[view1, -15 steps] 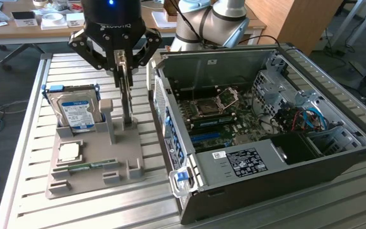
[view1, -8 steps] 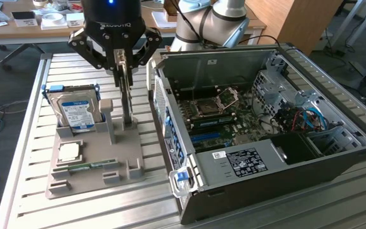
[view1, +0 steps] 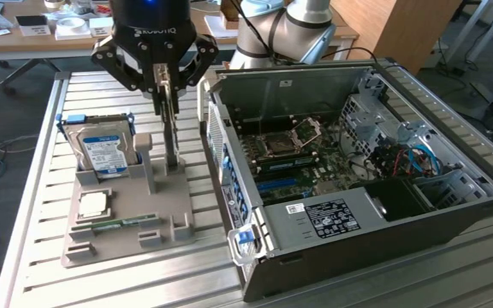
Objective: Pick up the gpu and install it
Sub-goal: 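Pick up the gpu and move the gpu toward the slot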
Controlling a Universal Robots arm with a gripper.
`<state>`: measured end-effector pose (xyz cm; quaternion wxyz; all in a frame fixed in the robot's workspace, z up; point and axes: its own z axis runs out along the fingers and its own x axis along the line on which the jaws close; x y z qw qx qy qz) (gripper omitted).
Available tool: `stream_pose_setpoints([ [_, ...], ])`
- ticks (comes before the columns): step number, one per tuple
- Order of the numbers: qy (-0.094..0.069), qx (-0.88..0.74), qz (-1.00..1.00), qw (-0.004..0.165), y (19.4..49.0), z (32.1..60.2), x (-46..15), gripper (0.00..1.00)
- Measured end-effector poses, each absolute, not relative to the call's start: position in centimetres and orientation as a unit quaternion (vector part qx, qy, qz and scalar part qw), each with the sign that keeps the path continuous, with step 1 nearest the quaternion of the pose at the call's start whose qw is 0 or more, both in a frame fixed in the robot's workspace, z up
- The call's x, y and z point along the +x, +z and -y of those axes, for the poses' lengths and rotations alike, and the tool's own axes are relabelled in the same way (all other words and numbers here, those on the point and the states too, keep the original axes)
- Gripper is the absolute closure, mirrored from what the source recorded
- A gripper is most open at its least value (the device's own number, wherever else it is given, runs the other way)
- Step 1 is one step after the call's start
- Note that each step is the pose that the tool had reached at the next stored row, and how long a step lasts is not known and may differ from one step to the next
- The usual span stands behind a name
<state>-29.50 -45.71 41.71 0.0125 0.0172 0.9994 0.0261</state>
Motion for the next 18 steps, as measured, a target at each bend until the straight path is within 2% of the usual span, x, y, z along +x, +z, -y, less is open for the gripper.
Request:
stream_pose_setpoints([
  [18, 0.031, 0.017, -0.999, 0.012, 41.7, 45.7, -26.3, 0.73],
])
